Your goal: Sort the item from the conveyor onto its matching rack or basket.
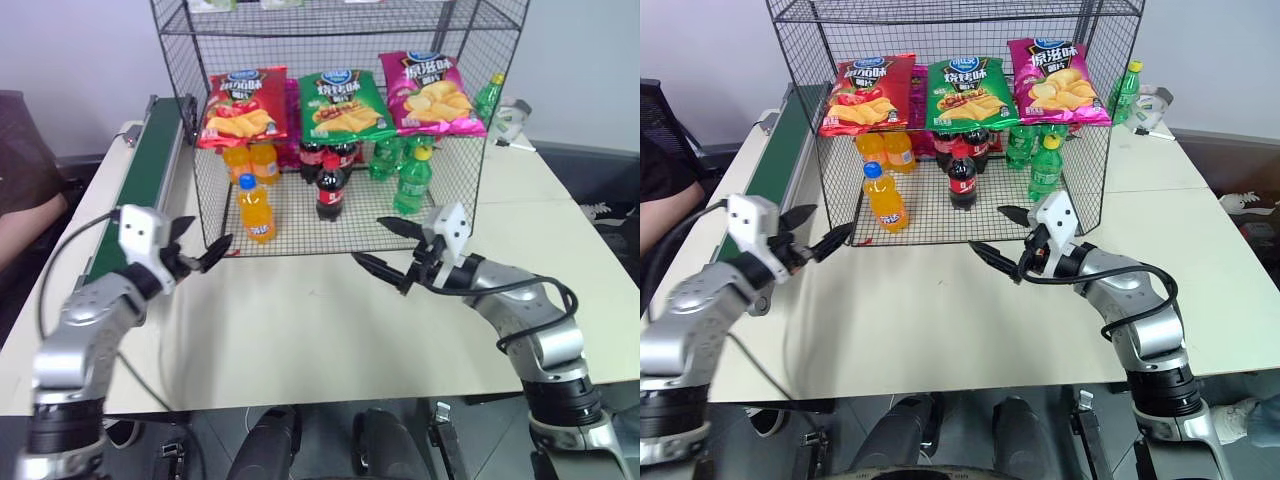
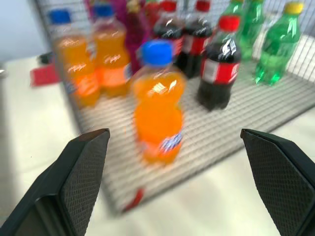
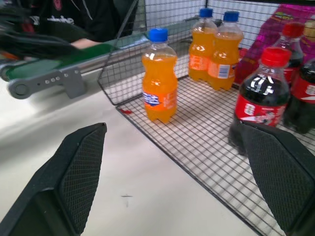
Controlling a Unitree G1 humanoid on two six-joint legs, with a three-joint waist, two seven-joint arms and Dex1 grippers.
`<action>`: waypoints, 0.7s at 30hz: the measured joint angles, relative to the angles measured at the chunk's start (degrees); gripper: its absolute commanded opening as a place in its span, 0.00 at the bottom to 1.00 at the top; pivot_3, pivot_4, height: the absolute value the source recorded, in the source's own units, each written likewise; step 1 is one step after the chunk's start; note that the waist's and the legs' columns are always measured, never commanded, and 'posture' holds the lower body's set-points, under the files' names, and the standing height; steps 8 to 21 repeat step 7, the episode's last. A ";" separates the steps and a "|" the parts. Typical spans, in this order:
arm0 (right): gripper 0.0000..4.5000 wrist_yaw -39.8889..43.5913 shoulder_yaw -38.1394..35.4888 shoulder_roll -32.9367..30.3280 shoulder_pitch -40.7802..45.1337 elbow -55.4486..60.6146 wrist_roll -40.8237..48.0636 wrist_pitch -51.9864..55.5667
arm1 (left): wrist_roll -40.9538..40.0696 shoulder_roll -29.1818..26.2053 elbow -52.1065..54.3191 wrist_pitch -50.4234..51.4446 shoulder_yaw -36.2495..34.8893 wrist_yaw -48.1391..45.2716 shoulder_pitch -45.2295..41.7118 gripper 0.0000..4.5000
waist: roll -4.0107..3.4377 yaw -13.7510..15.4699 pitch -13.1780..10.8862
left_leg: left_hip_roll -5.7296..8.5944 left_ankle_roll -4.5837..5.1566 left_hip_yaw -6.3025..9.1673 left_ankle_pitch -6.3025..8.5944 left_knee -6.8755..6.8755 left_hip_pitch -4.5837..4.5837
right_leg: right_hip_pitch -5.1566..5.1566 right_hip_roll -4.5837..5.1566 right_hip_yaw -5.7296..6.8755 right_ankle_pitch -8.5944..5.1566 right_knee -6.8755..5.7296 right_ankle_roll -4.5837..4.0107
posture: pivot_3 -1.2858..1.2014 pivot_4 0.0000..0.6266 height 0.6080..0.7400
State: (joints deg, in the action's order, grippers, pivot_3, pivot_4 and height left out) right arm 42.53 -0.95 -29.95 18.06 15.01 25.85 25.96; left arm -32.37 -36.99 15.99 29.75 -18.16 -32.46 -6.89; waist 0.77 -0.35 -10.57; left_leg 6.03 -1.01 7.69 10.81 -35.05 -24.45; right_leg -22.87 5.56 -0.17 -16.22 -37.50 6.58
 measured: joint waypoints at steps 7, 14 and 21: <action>1.00 1.97 -1.66 -2.62 0.09 -1.90 -0.04 -1.01 | -0.92 -2.01 2.67 2.45 -3.35 -1.20 3.94 0.99 | 0.00 0.19 0.00 | -0.02 0.00 -0.01 0.01 0.04 -0.01 | 0.13 0.02 -0.03 -0.08 0.05 -0.16 | 0.52 0.24 1.00; 1.00 1.97 -1.66 -2.62 0.09 -1.90 -0.04 -1.01 | -0.92 -2.01 2.67 2.45 -3.35 -1.20 3.94 0.99 | 0.00 0.19 0.00 | -0.02 0.00 -0.01 0.01 0.04 -0.01 | 0.13 0.02 -0.03 -0.08 0.05 -0.16 | 0.52 0.24 1.00; 1.00 1.97 -1.66 -2.62 0.09 -1.90 -0.04 -1.01 | -0.92 -2.01 2.67 2.45 -3.35 -1.20 3.94 0.99 | 0.00 0.19 0.00 | -0.02 0.00 -0.01 0.01 0.04 -0.01 | 0.13 0.02 -0.03 -0.08 0.05 -0.16 | 0.52 0.24 1.00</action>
